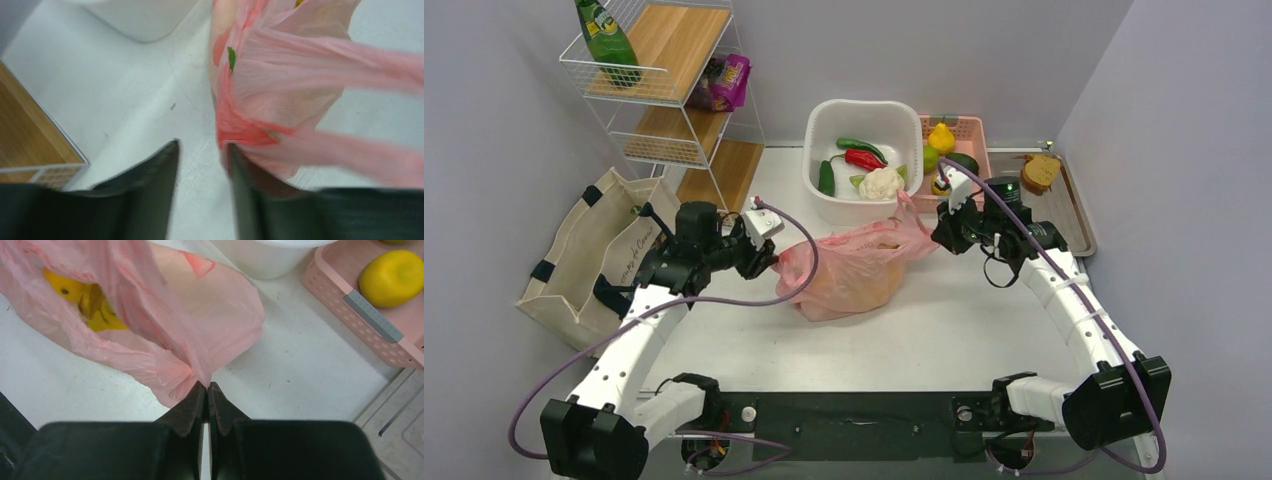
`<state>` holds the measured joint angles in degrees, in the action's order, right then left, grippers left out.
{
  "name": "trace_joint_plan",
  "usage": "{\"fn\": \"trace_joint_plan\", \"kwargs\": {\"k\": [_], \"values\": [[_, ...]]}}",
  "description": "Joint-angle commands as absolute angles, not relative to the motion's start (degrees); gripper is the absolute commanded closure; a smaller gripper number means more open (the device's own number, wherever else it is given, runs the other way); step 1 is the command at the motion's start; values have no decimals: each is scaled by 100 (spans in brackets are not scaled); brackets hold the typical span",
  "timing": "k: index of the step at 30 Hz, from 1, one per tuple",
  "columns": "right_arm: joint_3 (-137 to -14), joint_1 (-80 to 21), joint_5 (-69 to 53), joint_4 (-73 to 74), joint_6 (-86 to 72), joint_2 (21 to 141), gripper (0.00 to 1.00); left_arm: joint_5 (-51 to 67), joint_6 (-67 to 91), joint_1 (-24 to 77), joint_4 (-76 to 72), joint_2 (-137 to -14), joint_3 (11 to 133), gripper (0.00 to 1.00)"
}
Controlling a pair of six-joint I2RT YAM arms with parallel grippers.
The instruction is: Untie the knot of the grocery bags and take out the mixed food
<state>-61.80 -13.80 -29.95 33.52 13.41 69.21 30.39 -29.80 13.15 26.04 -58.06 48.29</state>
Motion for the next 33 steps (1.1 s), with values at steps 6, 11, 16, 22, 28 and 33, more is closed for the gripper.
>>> {"fn": "trace_joint_plan", "kwargs": {"k": [6, 11, 16, 22, 28, 33], "values": [[-6802, -1466, -3567, 2613, 635, 6678, 100, 3854, -1859, 2160, 1796, -6672, 6950, 30], [-6924, -1521, -3623, 2337, 431, 6693, 100, 3545, -1701, 2769, 1171, -7555, 7477, 30], [-6942, -1567, -3703, 2174, 330, 6690, 100, 3615, -1490, 3096, 397, -8553, 7717, 27], [-6867, -1582, -3686, 2072, 274, 6643, 100, 3803, -1127, 3393, -398, -9211, 7886, 24], [-6600, -1431, -3086, 2075, 164, 6530, 84, 3978, 453, 3367, -784, -9410, 8126, 100], [-6218, -1425, -2293, 1912, -276, 5954, 39, 3402, 1661, 3358, -626, -9189, 7919, 100]]}}
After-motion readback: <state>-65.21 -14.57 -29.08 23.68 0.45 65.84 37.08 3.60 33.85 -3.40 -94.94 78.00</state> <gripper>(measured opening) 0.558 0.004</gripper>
